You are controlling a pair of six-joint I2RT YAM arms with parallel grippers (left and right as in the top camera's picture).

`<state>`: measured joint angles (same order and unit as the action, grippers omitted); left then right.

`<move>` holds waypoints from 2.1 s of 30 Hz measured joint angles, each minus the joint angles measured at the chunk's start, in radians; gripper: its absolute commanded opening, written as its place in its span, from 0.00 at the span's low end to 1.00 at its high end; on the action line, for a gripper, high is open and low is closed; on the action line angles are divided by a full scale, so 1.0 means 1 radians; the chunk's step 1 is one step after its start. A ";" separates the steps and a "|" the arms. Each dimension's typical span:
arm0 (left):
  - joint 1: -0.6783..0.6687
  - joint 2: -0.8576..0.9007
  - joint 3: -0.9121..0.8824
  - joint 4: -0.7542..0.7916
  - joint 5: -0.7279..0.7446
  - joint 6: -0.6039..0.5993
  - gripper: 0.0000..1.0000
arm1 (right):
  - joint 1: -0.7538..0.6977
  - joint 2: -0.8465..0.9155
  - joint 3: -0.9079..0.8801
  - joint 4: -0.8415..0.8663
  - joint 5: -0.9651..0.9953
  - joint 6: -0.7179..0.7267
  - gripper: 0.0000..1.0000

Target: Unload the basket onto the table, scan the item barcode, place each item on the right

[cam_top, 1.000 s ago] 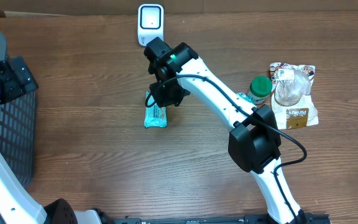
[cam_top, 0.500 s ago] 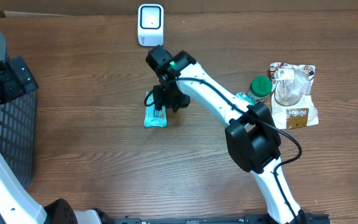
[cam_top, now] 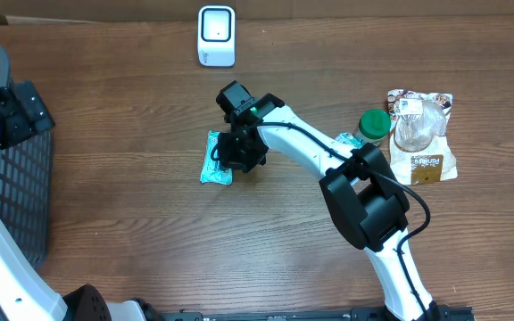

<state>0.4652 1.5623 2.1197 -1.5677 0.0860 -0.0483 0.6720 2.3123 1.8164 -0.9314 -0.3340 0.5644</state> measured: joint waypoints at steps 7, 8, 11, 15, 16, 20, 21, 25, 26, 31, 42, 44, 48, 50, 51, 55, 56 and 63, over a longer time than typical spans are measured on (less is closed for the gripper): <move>0.000 0.000 0.000 0.000 0.000 0.000 0.99 | -0.003 -0.002 0.007 -0.021 -0.001 0.011 0.04; 0.000 0.000 0.000 0.000 0.000 0.000 1.00 | -0.004 -0.002 0.016 -0.042 0.005 0.003 0.04; 0.000 0.000 0.000 0.000 0.000 0.000 1.00 | -0.006 -0.002 0.067 -0.158 0.050 -0.039 0.04; 0.000 0.000 0.000 0.000 0.000 0.000 1.00 | -0.018 -0.007 0.226 -0.360 0.187 -0.103 0.04; 0.000 0.000 0.000 0.000 0.001 0.000 1.00 | -0.018 -0.007 0.274 -0.420 0.239 -0.112 0.04; 0.000 0.000 0.000 0.000 0.000 0.000 0.99 | -0.003 -0.025 0.365 -0.521 0.405 -0.133 0.04; 0.000 0.000 0.000 0.000 0.000 0.000 0.99 | 0.006 -0.029 0.370 -0.536 0.449 -0.138 0.04; 0.000 0.000 0.000 0.000 0.000 0.000 1.00 | 0.057 -0.024 0.369 -0.533 0.548 -0.163 0.36; 0.000 0.000 0.000 0.000 0.000 0.000 1.00 | 0.074 -0.022 0.369 -0.508 0.559 -0.174 0.47; 0.000 0.000 0.000 0.000 0.000 0.000 0.99 | 0.154 -0.008 0.349 -0.407 0.604 -0.269 0.69; 0.000 0.000 0.000 0.000 0.000 0.000 1.00 | 0.224 0.087 0.334 -0.360 0.691 -0.344 0.64; 0.000 0.000 0.000 0.000 0.000 0.000 1.00 | 0.222 0.107 0.331 -0.360 0.694 -0.351 0.63; 0.000 0.000 0.000 0.000 0.000 0.000 1.00 | 0.219 0.148 0.323 -0.357 0.701 -0.368 0.60; 0.000 0.000 0.000 0.000 0.000 0.000 0.99 | 0.219 0.167 0.323 -0.359 0.708 -0.375 0.56; 0.000 0.000 0.000 0.000 0.000 0.000 1.00 | 0.219 0.167 0.323 -0.359 0.716 -0.380 0.52; 0.000 0.000 0.000 0.000 0.000 0.000 1.00 | 0.216 0.170 0.323 -0.367 0.747 -0.390 0.26; 0.000 0.000 0.000 0.000 0.000 0.000 1.00 | 0.214 0.170 0.323 -0.368 0.751 -0.392 0.21; 0.000 0.000 0.000 0.000 0.000 0.000 1.00 | 0.212 0.170 0.323 -0.370 0.772 -0.405 0.04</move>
<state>0.4652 1.5623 2.1197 -1.5677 0.0860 -0.0483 0.8837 2.4821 2.1399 -1.3014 0.4377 0.1596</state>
